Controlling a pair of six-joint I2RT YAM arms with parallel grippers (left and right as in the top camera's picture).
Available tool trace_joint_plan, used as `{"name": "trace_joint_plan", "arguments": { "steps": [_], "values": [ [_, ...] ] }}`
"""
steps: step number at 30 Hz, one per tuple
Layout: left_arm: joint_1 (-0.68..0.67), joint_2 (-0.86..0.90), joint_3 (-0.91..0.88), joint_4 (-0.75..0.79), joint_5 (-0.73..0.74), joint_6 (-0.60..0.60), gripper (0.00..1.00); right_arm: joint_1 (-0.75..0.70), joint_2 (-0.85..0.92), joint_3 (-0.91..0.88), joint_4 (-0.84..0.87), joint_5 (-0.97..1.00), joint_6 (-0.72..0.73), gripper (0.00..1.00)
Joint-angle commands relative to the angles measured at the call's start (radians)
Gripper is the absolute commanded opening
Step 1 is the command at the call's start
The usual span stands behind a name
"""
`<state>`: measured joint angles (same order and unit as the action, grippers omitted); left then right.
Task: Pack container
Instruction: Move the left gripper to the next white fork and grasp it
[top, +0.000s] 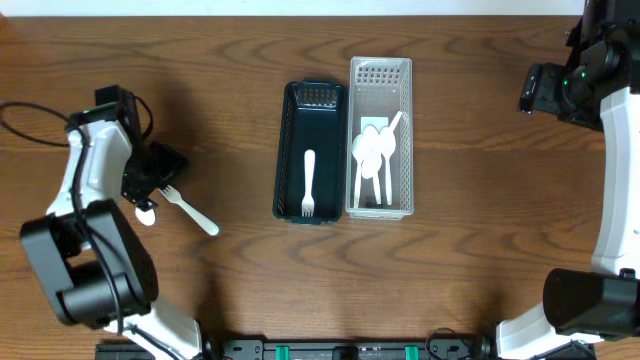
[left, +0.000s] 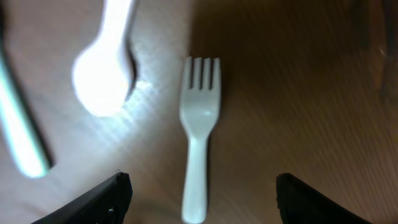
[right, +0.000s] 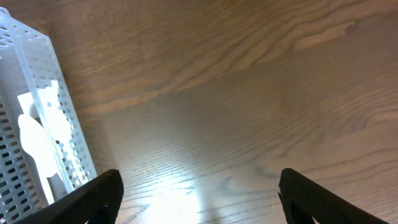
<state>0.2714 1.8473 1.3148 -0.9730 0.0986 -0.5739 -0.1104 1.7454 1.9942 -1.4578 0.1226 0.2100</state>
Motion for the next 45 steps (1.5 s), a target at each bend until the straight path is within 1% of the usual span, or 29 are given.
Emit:
{"name": "trace_joint_plan", "arguments": {
  "steps": [1, 12, 22, 27, 32, 35, 38, 43, 45],
  "values": [
    [-0.014, 0.056, 0.002, 0.017, 0.007, -0.019, 0.77, -0.009, 0.0, 0.002, -0.001, 0.009, -0.025, 0.83],
    [-0.016, 0.183, 0.0, 0.058, 0.008, -0.014, 0.77, -0.01, 0.0, 0.002, 0.0, 0.009, -0.025, 0.83],
    [-0.035, 0.219, -0.011, 0.132, 0.022, 0.088, 0.76, -0.015, 0.0, 0.002, 0.003, 0.009, -0.026, 0.83],
    [-0.035, 0.222, -0.073, 0.158, 0.035, 0.09, 0.76, -0.027, 0.0, 0.002, 0.003, 0.009, -0.032, 0.83],
    [-0.035, 0.222, -0.161, 0.205, 0.098, 0.09, 0.76, -0.029, 0.0, 0.002, 0.003, 0.009, -0.032, 0.83],
    [-0.035, 0.222, -0.2, 0.205, 0.105, 0.084, 0.76, -0.029, 0.0, 0.002, 0.006, 0.009, -0.032, 0.84],
    [-0.035, 0.222, -0.229, 0.204, 0.105, 0.084, 0.72, -0.029, 0.0, 0.002, 0.007, 0.009, -0.032, 0.84],
    [-0.037, 0.222, -0.246, 0.201, 0.105, 0.084, 0.58, -0.029, 0.0, 0.002, 0.007, 0.009, -0.032, 0.83],
    [-0.037, 0.221, -0.246, 0.199, 0.105, 0.083, 0.54, -0.029, 0.0, 0.002, 0.006, 0.009, -0.032, 0.83]
  ]
}}
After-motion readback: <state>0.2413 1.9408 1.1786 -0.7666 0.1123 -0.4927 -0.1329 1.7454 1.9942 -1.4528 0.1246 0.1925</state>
